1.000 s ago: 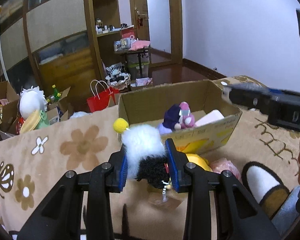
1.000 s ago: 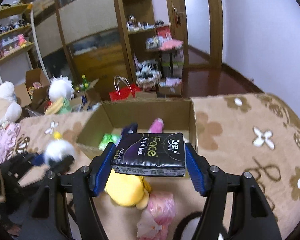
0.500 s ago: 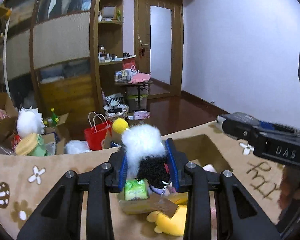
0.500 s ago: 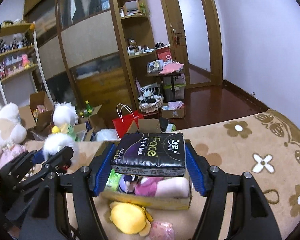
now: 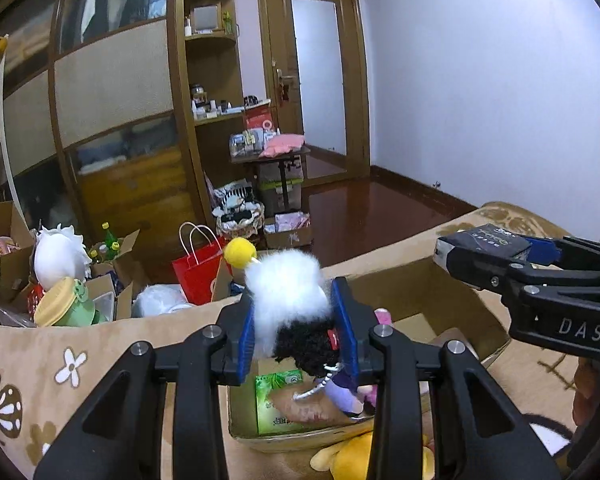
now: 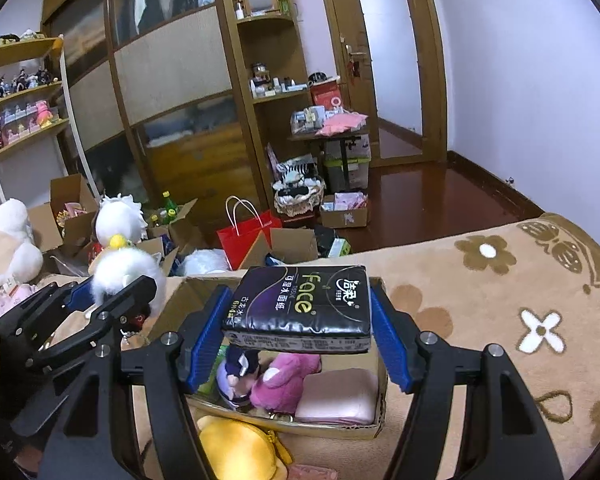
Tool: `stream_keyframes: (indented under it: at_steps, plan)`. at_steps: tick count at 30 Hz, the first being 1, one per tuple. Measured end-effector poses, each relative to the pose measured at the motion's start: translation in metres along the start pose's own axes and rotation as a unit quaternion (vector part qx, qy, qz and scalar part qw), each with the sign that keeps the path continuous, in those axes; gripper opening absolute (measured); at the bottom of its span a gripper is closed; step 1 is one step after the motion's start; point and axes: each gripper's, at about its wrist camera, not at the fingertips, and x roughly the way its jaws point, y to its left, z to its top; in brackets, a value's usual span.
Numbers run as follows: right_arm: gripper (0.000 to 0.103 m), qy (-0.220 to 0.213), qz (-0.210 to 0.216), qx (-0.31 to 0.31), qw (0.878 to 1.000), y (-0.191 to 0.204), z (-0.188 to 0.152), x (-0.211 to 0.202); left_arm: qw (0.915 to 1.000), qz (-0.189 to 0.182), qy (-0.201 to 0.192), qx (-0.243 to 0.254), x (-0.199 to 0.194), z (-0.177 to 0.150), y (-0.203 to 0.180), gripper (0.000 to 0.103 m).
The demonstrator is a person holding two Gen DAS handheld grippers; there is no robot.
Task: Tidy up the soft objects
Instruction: 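Open both tools to drop the fluffy plush and tissue pack into the box, then grasp the round yellow plush pouch with the left tool while the right tool grasps the pink wrapped packet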
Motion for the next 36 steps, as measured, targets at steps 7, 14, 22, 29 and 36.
stream_keyframes:
  at_steps: [7,14,22,29,36]
  plan:
    - [0.072,0.021,-0.001,0.022,1.000,-0.012,-0.011,0.019,0.9998,0.004,0.015,0.010,0.017,-0.012,0.003,0.034]
    - [0.073,0.044,-0.002,0.024,0.999,-0.014,-0.022,0.032,0.9995,0.005,0.030,-0.001,0.023,-0.019,0.011,0.057]
    - [0.088,0.056,-0.008,0.005,0.998,-0.007,-0.031,0.031,0.9993,0.006,0.037,-0.004,0.014,-0.024,0.015,0.071]
    - [0.103,0.056,-0.019,0.017,0.998,-0.006,-0.033,0.016,0.9991,0.014,0.034,-0.022,-0.006,-0.025,0.021,0.097]
    - [0.103,0.045,-0.033,0.029,0.998,-0.007,-0.031,-0.006,0.9993,0.010,0.036,-0.005,-0.031,-0.026,0.014,0.102]
